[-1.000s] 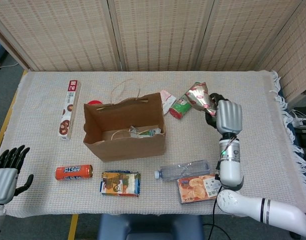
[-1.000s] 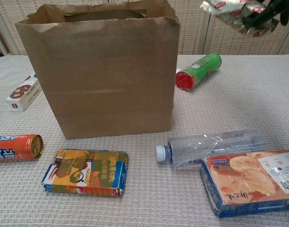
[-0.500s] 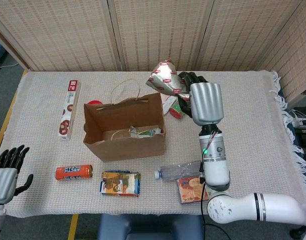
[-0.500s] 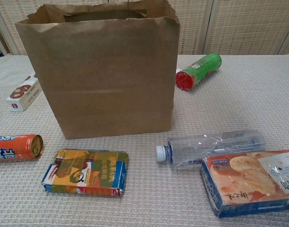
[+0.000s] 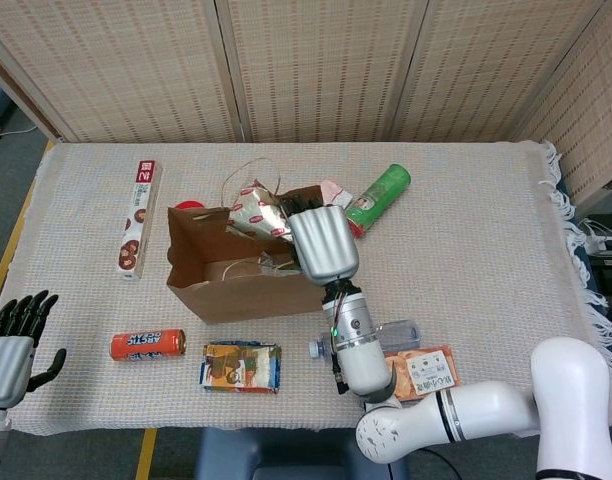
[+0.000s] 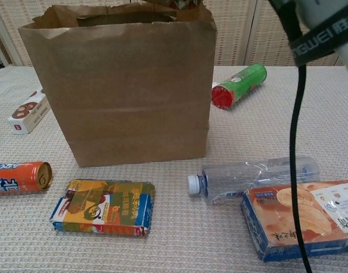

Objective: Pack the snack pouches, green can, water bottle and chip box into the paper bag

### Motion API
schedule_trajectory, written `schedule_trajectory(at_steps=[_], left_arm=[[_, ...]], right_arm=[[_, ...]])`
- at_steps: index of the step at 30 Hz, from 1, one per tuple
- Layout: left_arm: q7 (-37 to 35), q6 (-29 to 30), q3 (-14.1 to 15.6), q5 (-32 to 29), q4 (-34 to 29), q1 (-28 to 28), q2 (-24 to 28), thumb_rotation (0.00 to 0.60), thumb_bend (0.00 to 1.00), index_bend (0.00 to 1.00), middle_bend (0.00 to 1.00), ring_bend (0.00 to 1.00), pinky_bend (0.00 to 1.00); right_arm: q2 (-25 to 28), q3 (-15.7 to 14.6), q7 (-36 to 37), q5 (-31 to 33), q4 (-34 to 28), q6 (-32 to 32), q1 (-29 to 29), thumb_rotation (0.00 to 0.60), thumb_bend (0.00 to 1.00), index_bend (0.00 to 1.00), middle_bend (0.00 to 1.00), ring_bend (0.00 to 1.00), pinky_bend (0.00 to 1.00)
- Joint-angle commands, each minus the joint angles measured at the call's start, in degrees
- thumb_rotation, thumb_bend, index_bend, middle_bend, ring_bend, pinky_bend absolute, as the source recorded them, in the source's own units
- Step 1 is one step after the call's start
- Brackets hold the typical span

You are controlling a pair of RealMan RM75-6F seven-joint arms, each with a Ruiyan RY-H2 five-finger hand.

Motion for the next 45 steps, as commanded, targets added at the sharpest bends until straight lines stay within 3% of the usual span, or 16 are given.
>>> schedule_trajectory(at_steps=[1,5,8,11,13,15,18,25,34,40,45], left_arm=[[-0.07,-0.04,0.0,0.0,-0.05,-0.02,0.05,0.6,0.39,0.04,0.0,0.0,0.0],[-0.12,-0.12,0.0,-0.03,-0.06,-0.04,0.08,0.6,0.39,0.04,0.0,0.0,0.0],[-0.15,-0.13,0.0,-0.04,-0.08,-0.04,0.09,0.6,0.39,0.04,0.0,0.0,0.0],[-0.11,-0.12,-0.01,-0.02,-0.08,-0.05,0.09,0.6,0.39,0.04,0.0,0.0,0.0],[-0.08,-0.09,0.0,-0.02,-0.08,-0.04,0.08,0.6,0.39,0.04,0.0,0.0,0.0],[-0.03,-0.07,0.0,-0.03,-0.08,-0.02,0.05,0.6,0.39,0.04,0.0,0.0,0.0],[0.04,-0.05,-0.01,-0.04,-0.08,-0.02,0.03,0.6,0.39,0.04,0.0,0.0,0.0],[0.2,0.0,-0.02,-0.08,-0.17,0.02,0.03,0.6,0.39,0.04,0.0,0.0,0.0],[0.31,0.12,-0.03,-0.08,-0.19,0.08,0.01,0.6,0.39,0.04,0.0,0.0,0.0],[0.89,0.17,-0.11,-0.23,-0.36,0.09,-0.07,0.6,0.39,0.04,0.0,0.0,0.0],[1.18,0.3,-0.13,-0.24,-0.33,0.13,-0.21,0.6,0.39,0.04,0.0,0.0,0.0]], right_arm=[[-1.28,-0.99,-0.24,0.95,1.68,0.03,0.63,0.6,0.5,0.67,0.58,0.59,0.7],[-1.88,-1.16,0.05,2.37,2.78,-0.26,0.81,0.6,0.5,0.62,0.58,0.55,0.69],[-1.72,-1.0,0.35,3.52,2.6,-0.52,0.72,0.6,0.45,0.54,0.56,0.48,0.66],[-1.27,-0.64,-0.14,5.52,1.8,-0.66,0.73,0.6,0.29,0.32,0.41,0.33,0.52],[-0.94,-0.24,-0.22,6.49,1.21,-0.64,0.77,0.6,0.2,0.1,0.26,0.18,0.37],[-0.58,0.15,0.28,6.83,0.71,-0.5,0.72,0.6,0.16,0.01,0.18,0.1,0.29],[-0.07,0.42,1.46,6.64,0.16,-0.24,0.44,0.6,0.14,0.0,0.13,0.06,0.22],[2.11,0.4,3.6,5.57,-1.59,0.32,-0.65,0.6,0.14,0.0,0.12,0.06,0.21],[11.67,0.49,10.07,3.59,-4.26,0.73,-7.57,0.6,0.14,0.0,0.12,0.06,0.2],[18.73,-1.15,13.06,8.42,-0.86,-3.64,-12.85,0.6,0.14,0.0,0.12,0.04,0.17],[20.6,-4.21,14.07,13.65,3.93,-11.1,-14.47,0.6,0.15,0.0,0.08,0.0,0.11]])
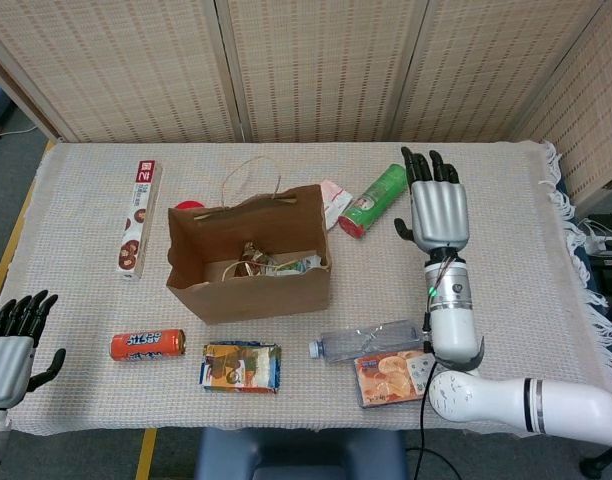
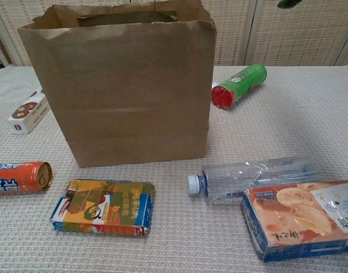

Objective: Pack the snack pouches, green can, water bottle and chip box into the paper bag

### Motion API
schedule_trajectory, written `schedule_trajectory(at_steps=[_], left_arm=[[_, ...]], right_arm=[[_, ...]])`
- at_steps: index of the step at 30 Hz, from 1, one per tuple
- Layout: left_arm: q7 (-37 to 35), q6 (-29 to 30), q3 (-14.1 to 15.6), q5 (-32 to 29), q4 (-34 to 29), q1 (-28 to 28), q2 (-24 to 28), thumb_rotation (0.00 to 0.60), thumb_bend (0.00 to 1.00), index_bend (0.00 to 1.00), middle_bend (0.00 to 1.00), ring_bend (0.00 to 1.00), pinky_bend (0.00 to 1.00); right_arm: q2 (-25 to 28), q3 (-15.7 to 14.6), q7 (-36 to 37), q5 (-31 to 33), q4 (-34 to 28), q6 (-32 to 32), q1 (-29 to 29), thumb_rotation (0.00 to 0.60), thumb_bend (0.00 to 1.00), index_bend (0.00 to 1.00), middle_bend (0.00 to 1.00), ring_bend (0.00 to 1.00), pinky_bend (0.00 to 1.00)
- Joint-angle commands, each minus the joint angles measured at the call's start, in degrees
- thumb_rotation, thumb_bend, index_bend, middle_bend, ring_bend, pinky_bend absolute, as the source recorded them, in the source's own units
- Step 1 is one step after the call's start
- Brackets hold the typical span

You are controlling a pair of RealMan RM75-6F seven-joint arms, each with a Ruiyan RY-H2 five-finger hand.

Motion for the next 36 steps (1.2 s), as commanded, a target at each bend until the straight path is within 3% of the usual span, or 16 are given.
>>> schedule_trajectory(at_steps=[1,3,6,9,19,36], left_arm=[[0.07,0.04,-0.01,-0.01,0.0,0.01,-0.04,0.6,0.39,0.04,0.0,0.0,0.0],[0.11,0.06,-0.03,-0.02,0.0,0.02,-0.06,0.6,0.39,0.04,0.0,0.0,0.0],[0.43,0.17,-0.16,-0.25,-0.04,0.06,-0.21,0.6,0.39,0.04,0.0,0.0,0.0],[0.69,0.16,-0.32,-0.5,-0.13,0.03,-0.33,0.6,0.39,0.04,0.0,0.0,0.0],[0.63,0.22,-0.45,-0.75,0.12,0.07,-0.49,0.6,0.39,0.04,0.0,0.0,0.0],[1.01,0.66,-0.76,-1.39,0.07,0.38,-0.89,0.6,0.39,0.04,0.0,0.0,0.0]], right_arm=[[1.63,-2.5,1.0,3.89,3.87,-5.43,-1.47,0.6,0.18,0.0,0.05,0.0,0.09],[1.71,-3.01,0.84,4.5,4.56,-6.46,-1.46,0.6,0.25,0.0,0.03,0.0,0.06],[0.0,-7.79,-3.05,7.32,11.68,-12.92,0.03,0.6,0.51,0.0,0.0,0.0,0.0],[-4.18,-9.04,-3.53,8.77,19.2,-16.58,2.1,0.6,0.61,0.0,0.0,0.0,0.0],[-15.3,-10.9,-5.17,11.96,38.0,-26.06,8.04,0.6,0.62,0.0,0.0,0.0,0.0],[-27.7,-9.17,-5.35,15.72,62.29,-40.99,16.39,0.6,0.62,0.0,0.0,0.0,0.0]])
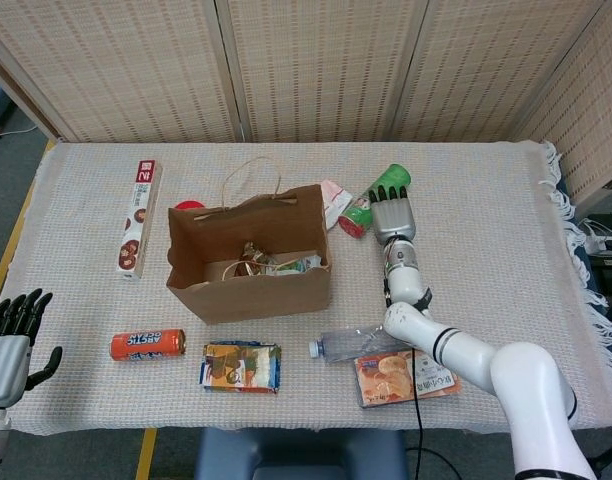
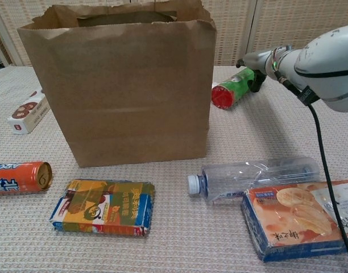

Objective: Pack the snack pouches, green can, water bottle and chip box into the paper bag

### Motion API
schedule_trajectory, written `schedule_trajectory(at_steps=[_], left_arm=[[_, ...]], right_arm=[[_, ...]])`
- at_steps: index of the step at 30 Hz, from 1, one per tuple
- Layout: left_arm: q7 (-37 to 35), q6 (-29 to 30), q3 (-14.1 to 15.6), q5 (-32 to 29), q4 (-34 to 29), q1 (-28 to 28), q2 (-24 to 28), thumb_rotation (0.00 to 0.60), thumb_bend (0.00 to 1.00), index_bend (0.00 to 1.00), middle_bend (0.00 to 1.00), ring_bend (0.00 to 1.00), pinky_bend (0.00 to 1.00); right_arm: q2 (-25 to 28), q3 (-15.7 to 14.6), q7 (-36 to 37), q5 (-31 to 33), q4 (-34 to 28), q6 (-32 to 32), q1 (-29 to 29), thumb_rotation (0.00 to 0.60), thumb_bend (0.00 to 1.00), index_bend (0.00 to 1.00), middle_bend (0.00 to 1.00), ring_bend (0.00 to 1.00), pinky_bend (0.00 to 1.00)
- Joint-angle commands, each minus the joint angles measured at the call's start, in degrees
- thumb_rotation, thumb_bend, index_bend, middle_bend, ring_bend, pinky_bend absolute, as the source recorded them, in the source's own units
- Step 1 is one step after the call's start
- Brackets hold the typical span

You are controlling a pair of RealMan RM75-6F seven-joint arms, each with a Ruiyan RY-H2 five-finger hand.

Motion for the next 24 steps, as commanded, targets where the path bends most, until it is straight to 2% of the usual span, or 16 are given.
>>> schedule_trajectory(at_steps=[1,14,24], left_arm=[[-0.04,0.03,-0.01,-0.01,0.01,0.03,-0.01,0.6,0.39,0.04,0.0,0.0,0.0],[-0.64,0.02,-0.03,0.08,0.21,0.06,-0.02,0.6,0.39,0.04,0.0,0.0,0.0],[-1.13,-0.18,0.0,0.18,0.21,0.0,0.15,0.6,0.39,0.05,0.0,0.0,0.0]], right_arm=[[-2.25,0.69,-0.32,1.4,3.87,-3.15,2.02,0.6,0.62,0.0,0.0,0.0,0.0],[-8.13,1.82,-3.01,6.46,15.91,-10.49,6.42,0.6,0.62,0.0,0.0,0.0,0.0],[-10.53,2.44,-6.43,9.69,20.22,-13.0,7.87,0.6,0.63,0.0,0.0,0.0,0.0]])
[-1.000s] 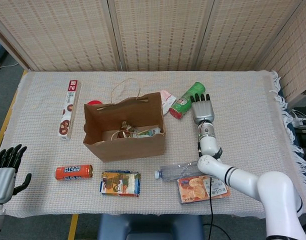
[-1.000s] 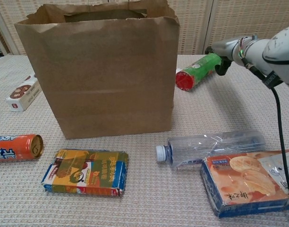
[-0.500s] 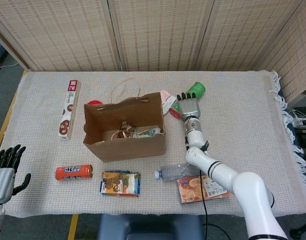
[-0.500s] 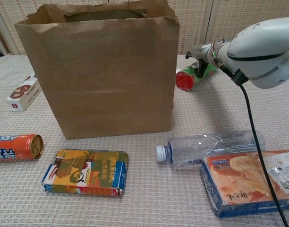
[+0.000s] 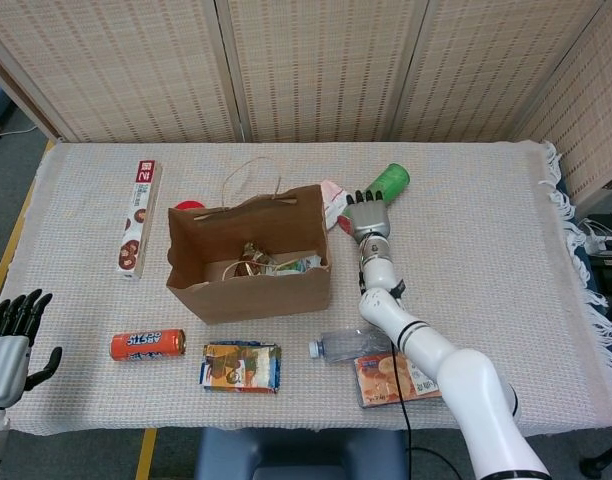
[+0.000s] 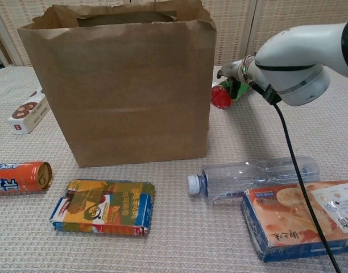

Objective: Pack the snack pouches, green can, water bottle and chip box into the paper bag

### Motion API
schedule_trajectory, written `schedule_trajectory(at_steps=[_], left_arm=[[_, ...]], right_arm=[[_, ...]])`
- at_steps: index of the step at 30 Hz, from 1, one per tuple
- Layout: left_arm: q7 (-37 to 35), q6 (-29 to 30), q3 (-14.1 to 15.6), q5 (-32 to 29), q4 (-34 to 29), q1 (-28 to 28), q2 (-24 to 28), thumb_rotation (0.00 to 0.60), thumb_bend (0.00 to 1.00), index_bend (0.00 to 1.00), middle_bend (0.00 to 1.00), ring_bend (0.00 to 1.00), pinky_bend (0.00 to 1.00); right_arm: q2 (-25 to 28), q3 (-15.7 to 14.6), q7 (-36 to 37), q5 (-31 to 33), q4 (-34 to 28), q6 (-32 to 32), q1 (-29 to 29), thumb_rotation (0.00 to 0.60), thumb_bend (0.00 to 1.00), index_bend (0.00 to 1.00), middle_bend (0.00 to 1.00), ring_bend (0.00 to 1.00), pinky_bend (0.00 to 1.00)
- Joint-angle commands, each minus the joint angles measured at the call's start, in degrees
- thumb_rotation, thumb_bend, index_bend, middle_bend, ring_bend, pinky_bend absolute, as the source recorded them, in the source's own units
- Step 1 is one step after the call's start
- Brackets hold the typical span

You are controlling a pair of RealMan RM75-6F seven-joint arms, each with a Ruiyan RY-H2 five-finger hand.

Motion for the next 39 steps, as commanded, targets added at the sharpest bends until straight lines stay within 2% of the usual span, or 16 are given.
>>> schedule_trajectory(at_steps=[1,7,13,18,25,28,30,34,39], left_arm=[[-0.14,-0.07,0.01,0.02,0.01,-0.03,0.05,0.6,0.39,0.05,0.0,0.0,0.0],[-0.56,-0.21,0.11,0.17,0.11,-0.05,0.22,0.6,0.39,0.05,0.0,0.0,0.0],[-0.88,-0.22,0.26,0.49,0.18,-0.05,0.35,0.6,0.39,0.05,0.0,0.0,0.0],[-1.26,-0.24,0.36,0.74,0.25,-0.06,0.47,0.6,0.39,0.05,0.0,0.0,0.0],[-2.22,-0.35,0.46,0.86,0.38,-0.04,0.66,0.6,0.39,0.05,0.0,0.0,0.0],[-2.48,-0.37,0.53,0.98,0.47,-0.03,0.7,0.6,0.39,0.05,0.0,0.0,0.0],[-2.49,-0.38,0.55,1.04,0.52,-0.05,0.69,0.6,0.39,0.05,0.0,0.0,0.0],[-2.38,-0.42,0.6,1.2,0.54,-0.12,0.68,0.6,0.39,0.05,0.0,0.0,0.0],[-2.01,-0.73,0.49,1.22,0.45,-0.42,0.68,0.6,0.39,0.05,0.0,0.0,0.0]], right_arm=[[-0.28,0.05,-0.64,0.09,0.15,-0.19,0.24,0.6,0.63,0.0,0.0,0.0,0.0],[2.21,-1.03,-1.46,-0.72,-4.82,0.31,-0.74,0.6,0.63,0.0,0.0,0.0,0.0],[8.86,-4.04,-3.38,1.22,-16.67,4.48,-2.95,0.6,0.63,0.0,0.0,0.0,0.0],[15.8,-6.81,-3.86,2.78,-27.99,8.71,-4.6,0.6,0.63,0.0,0.0,0.0,0.0],[27.02,-9.51,-0.66,2.18,-43.96,12.37,-7.38,0.6,0.63,0.0,0.0,0.0,0.01],[32.87,-11.6,-0.91,5.72,-50.98,13.78,-7.53,0.6,0.63,0.0,0.0,0.0,0.04],[36.57,-11.81,0.05,8.59,-54.68,13.83,-7.34,0.6,0.63,0.0,0.0,0.0,0.06],[38.56,-10.12,7.08,0.59,-56.0,14.74,-9.95,0.6,0.63,0.0,0.0,0.0,0.06],[35.4,-9.03,13.56,-8.52,-52.85,15.36,-11.17,0.6,0.63,0.0,0.0,0.0,0.06]])
